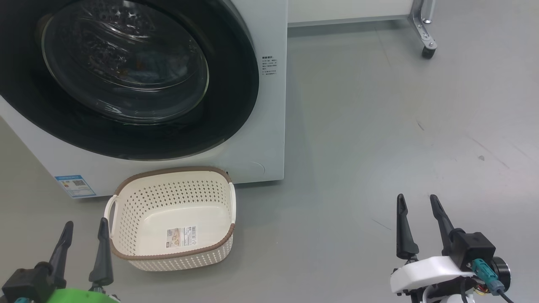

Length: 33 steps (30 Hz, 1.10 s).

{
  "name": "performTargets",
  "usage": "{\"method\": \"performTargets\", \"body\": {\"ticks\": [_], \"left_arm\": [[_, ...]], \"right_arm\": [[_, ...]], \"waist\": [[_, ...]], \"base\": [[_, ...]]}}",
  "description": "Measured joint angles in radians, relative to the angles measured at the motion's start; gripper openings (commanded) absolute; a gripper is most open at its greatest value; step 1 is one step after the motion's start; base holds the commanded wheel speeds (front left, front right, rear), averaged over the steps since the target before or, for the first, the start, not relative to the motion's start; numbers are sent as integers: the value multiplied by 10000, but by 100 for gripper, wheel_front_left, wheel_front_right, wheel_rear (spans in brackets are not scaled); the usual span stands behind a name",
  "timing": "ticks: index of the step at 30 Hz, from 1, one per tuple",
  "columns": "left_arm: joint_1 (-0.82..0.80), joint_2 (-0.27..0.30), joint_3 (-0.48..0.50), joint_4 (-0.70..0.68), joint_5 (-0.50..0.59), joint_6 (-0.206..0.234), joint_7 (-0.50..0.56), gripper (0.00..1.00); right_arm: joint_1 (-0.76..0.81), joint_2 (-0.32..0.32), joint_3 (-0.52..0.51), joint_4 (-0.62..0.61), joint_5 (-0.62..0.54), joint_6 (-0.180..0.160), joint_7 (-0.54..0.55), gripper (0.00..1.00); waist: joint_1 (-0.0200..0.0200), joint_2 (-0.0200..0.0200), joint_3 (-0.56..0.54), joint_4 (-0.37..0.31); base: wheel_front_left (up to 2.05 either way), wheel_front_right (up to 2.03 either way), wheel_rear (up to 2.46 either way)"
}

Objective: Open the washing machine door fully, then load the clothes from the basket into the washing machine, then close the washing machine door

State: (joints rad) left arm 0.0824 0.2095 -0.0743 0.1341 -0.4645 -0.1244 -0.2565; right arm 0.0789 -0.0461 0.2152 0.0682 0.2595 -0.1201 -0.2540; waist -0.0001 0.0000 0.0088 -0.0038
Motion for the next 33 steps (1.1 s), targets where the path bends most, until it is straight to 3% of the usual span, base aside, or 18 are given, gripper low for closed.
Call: {"method": "performTargets", "body": {"ticks": [30, 31, 33], "left_arm": [[125, -138, -182, -119, 259, 0, 0, 100], [128, -127, -276, -123, 251, 0, 0, 0], [147, -222, -347, 12, 253, 2, 2, 0]], "right_arm": [[386, 23, -288, -249, -157, 314, 0, 100], [398, 23, -295, -251, -157, 316, 0, 0], [445, 38, -286, -109, -153, 303, 15, 0]], "waist": [[0, 0, -79, 313], [0, 0, -81, 312], [0, 0, -83, 312]], "base": [[0, 0, 0], [0, 0, 0], [0, 0, 0]]}}
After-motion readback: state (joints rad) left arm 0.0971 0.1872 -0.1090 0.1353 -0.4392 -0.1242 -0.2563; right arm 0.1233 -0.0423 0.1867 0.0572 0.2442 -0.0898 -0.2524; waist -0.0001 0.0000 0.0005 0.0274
